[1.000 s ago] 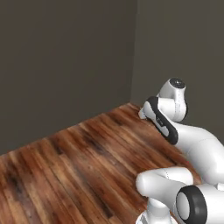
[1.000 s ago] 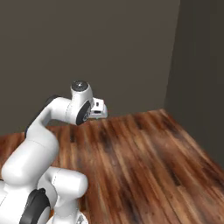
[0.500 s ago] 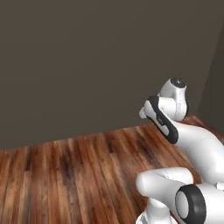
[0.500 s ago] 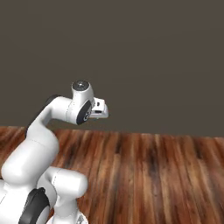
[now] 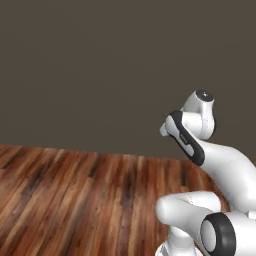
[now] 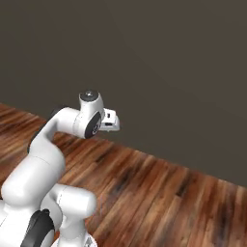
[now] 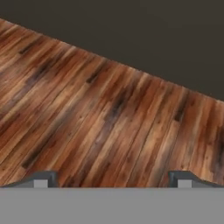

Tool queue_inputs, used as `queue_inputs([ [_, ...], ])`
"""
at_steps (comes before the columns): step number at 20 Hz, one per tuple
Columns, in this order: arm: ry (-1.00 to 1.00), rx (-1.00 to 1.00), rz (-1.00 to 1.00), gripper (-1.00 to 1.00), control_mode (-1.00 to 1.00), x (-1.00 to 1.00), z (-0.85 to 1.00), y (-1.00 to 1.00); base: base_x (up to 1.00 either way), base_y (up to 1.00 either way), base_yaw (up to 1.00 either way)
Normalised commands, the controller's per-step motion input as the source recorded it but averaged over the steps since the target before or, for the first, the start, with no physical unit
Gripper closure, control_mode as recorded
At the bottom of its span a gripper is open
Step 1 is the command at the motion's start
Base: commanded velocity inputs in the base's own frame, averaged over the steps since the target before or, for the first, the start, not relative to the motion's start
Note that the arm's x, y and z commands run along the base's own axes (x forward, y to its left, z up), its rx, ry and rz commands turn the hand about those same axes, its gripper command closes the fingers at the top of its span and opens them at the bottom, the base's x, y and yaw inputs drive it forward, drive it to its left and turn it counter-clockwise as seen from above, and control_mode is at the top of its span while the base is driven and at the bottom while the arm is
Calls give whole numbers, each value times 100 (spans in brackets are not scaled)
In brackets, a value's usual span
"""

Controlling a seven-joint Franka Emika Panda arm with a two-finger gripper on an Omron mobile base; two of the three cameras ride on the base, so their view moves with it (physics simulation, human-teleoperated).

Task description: Place the large bottle from the dining counter next to the other large bottle outside the sink, and place the small bottle from the dining counter next to the other small bottle inside the sink.

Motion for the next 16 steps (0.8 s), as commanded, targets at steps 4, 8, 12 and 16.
queue_inputs([
  [4,0,0,0,-100,100,0,0,0,67,0,63],
  [8,0,0,0,-100,100,0,0,0,67,0,62],
  [12,0,0,0,-100,100,0,0,0,83,-7,58],
  [16,0,0,0,-100,100,0,0,0,100,-24,46],
])
